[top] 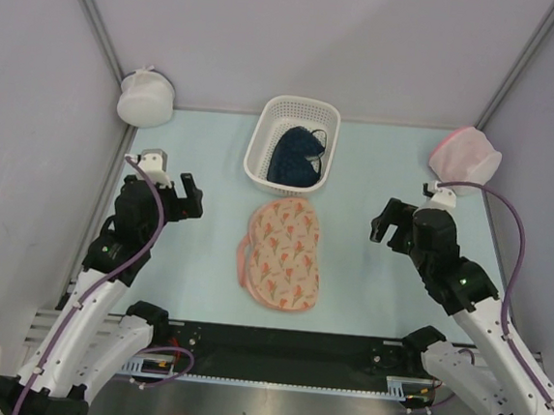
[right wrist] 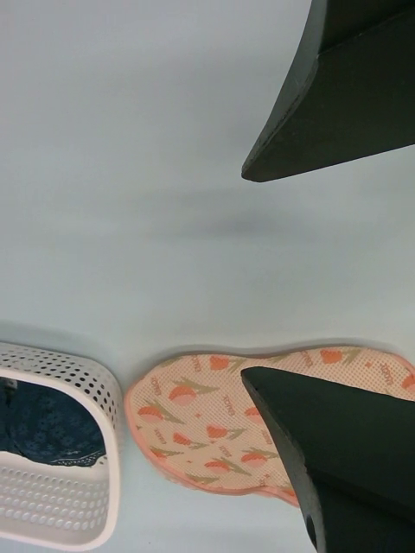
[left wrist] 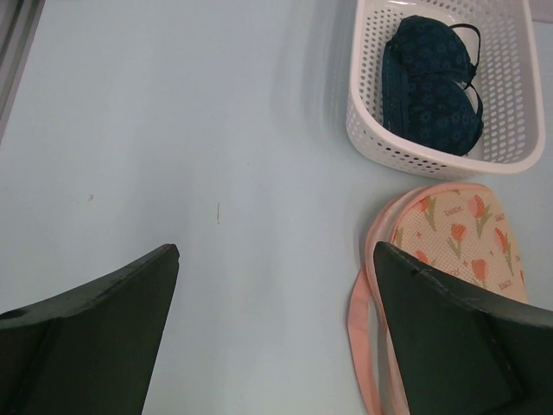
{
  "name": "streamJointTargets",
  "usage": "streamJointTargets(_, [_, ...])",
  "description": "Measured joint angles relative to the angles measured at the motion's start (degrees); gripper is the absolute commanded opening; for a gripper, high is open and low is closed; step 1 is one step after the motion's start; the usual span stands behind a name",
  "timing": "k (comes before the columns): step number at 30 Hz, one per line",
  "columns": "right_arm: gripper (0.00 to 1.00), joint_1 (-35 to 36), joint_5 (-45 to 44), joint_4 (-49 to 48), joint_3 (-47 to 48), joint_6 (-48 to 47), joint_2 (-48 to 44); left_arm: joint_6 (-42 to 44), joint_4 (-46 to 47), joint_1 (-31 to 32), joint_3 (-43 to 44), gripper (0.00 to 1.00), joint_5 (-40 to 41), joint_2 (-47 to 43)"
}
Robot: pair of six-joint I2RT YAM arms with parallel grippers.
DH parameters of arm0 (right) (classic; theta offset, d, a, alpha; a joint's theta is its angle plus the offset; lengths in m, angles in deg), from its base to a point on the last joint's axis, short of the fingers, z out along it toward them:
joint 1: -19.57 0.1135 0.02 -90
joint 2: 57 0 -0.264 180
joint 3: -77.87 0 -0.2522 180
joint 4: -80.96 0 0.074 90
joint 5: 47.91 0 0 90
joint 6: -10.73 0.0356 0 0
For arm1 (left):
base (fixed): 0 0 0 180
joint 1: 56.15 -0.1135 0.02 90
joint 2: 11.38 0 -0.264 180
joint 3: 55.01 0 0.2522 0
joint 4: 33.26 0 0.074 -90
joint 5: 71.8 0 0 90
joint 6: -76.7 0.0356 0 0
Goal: Unzip the laundry bag and remove the bra
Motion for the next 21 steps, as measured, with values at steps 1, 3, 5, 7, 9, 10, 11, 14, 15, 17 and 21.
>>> streamJointTargets(1, [0.94,-0.1,-0.3,0.6,0.5,-0.2,-0.4,0.0,0.2,0.0,-0.1,1.0,-0.1,-0.2])
streamJointTargets(3, [0.94,-0.2,-0.8,1.5,1.5,-0.6,-0.9,0.0,0.4,0.0,-0.1,0.99,-0.2,-0.5])
streamJointTargets(5, [0.94,-0.2,-1.0,2.1,1.8,-0.7,-1.1,0.0,0.5,0.0,-0.1,1.0,-0.2,-0.8])
streamJointTargets(7, [0.94,-0.2,-1.1,2.7,1.8,-0.7,-1.1,0.1,0.5,0.0,-0.1,1.0,-0.2,-1.1])
streamJointTargets(9, [0.94,-0.2,-1.2,3.1,1.8,-0.7,-1.0,0.1,0.5,0.0,-0.2,1.0,-0.2,-1.6])
streamJointTargets(10, [0.94,-0.2,-1.2,3.1,1.8,-0.7,-1.0,0.1,0.6,0.0,-0.2,1.0,-0.2,-1.9])
streamJointTargets(11, [0.94,-0.2,-1.2,3.1,1.8,-0.7,-0.9,0.1,0.6,0.0,-0.4,1.0,-0.1,-2.2])
streamJointTargets(14, [0.94,-0.2,-1.2,3.1,1.8,-0.7,-0.6,0.1,0.8,0.0,-0.9,1.0,0.2,-3.3])
streamJointTargets(15, [0.94,-0.2,-1.2,3.1,1.8,-0.7,-0.4,0.1,0.8,0.0,-0.9,1.0,0.2,-3.5])
streamJointTargets(17, [0.94,-0.2,-1.2,3.1,1.8,-0.7,-0.3,0.2,1.0,0.0,-0.9,1.0,0.2,-3.8])
streamJointTargets(21, [0.94,-0.2,-1.2,3.1,1.8,-0.7,-0.3,0.2,1.5,0.0,-0.9,0.99,0.2,-3.7])
